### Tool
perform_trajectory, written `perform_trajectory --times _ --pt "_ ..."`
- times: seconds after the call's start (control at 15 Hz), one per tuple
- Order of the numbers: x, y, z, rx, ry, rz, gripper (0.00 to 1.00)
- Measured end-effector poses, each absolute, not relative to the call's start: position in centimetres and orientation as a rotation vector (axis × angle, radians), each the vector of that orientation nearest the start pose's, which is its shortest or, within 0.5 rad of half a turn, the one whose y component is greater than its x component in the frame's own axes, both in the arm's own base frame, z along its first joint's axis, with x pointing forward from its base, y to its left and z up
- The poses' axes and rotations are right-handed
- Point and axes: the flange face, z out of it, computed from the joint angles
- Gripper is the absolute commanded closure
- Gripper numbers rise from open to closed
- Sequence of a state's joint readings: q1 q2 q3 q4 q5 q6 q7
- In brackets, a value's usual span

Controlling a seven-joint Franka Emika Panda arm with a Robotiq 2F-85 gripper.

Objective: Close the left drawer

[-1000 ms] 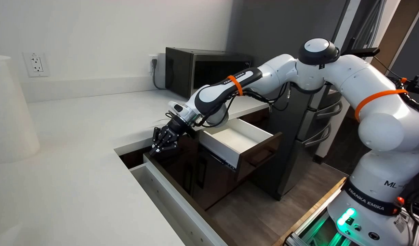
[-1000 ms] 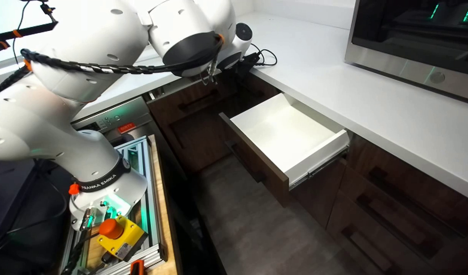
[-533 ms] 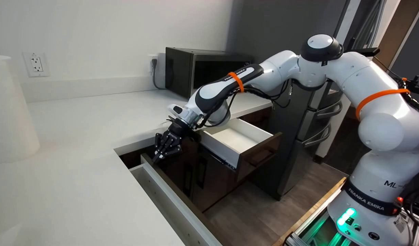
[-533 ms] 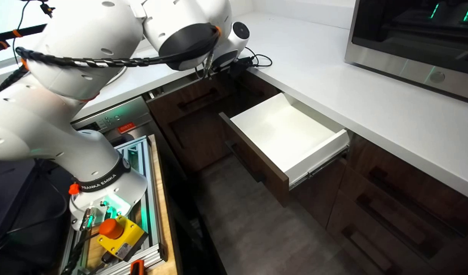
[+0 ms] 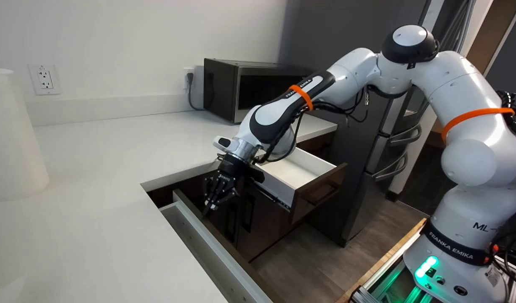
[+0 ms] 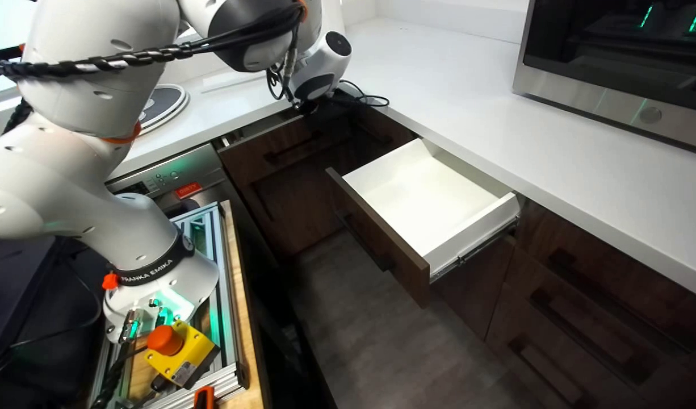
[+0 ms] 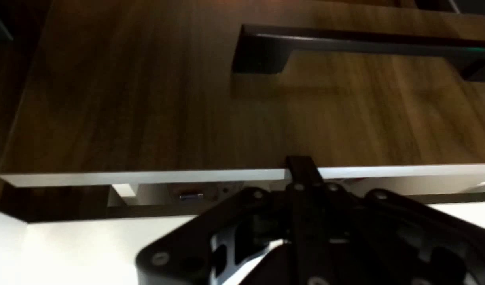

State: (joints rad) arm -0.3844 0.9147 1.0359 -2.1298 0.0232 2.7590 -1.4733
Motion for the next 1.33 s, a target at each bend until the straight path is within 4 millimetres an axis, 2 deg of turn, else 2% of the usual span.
perform_trajectory --times 0.33,0.53,0.93,1.33 --pt "43.6 34.2 18.5 -1.588 -1.932 -0.400 1.00" --pt "42.8 33.6 18.1 -1.617 -1.930 -0.359 1.00" --pt "43.5 33.3 16.5 -1.653 -1.934 -0.357 1.00" --pt "45.3 35.8 16.1 -1.683 -1.920 -0.553 1.00"
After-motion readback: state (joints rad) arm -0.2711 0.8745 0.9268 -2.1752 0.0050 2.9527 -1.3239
